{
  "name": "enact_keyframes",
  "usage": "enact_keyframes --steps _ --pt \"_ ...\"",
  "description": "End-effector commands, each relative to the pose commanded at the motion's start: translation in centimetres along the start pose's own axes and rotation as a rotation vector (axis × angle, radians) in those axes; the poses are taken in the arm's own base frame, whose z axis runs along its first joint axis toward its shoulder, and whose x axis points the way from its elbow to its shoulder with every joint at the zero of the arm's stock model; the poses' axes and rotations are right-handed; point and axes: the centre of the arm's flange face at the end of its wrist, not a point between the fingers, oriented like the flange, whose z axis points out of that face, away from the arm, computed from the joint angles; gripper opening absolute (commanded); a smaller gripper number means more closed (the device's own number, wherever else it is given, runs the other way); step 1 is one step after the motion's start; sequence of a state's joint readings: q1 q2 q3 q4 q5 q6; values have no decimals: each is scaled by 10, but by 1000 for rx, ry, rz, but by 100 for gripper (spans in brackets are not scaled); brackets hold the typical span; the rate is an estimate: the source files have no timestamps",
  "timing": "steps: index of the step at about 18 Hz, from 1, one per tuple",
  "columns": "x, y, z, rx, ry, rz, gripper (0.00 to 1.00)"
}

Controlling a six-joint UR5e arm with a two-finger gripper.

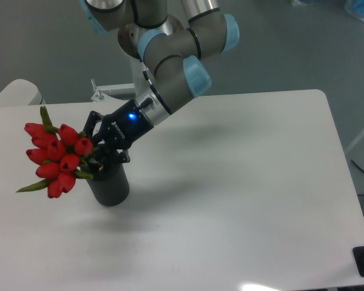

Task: Insert the flowers into the vase
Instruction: 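Tilt the held tulips upright above the vase, pushing stems deeper, then open the gripper to release the tulip stems in the vase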

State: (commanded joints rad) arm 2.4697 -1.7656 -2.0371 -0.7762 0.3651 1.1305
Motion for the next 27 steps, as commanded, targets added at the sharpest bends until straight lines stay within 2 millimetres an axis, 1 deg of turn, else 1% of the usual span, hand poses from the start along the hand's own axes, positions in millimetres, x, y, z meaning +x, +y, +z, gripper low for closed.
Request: enact_keyframes --steps 2,4,5,6,7,8,12,15,18,20,22,24,26,27 --pt "0 1 0 0 -1 -2 16" --pt "-1 1 -2 1 -4 -3 23" --pt "-2 2 -4 3 -7 -14 29" --pt "-3 1 -6 4 -12 -16 38" --pt "-3 1 -7 4 -14 -15 51" --pt "-5 1 -9 6 -18 -15 57" --pt "-5 2 -12 7 -22 -18 67" --pt "-8 3 -18 11 -35 -21 76" --pt "-9 3 -21 13 -41 -24 89" --pt "-10 4 -26 16 -49 -24 100" --pt "-14 4 -35 22 -66 -27 100" --pt "-10 1 -43 26 -83 -11 100" --pt "-5 -6 -50 30 -98 4 100" --pt "-5 -6 -54 27 -108 7 100"
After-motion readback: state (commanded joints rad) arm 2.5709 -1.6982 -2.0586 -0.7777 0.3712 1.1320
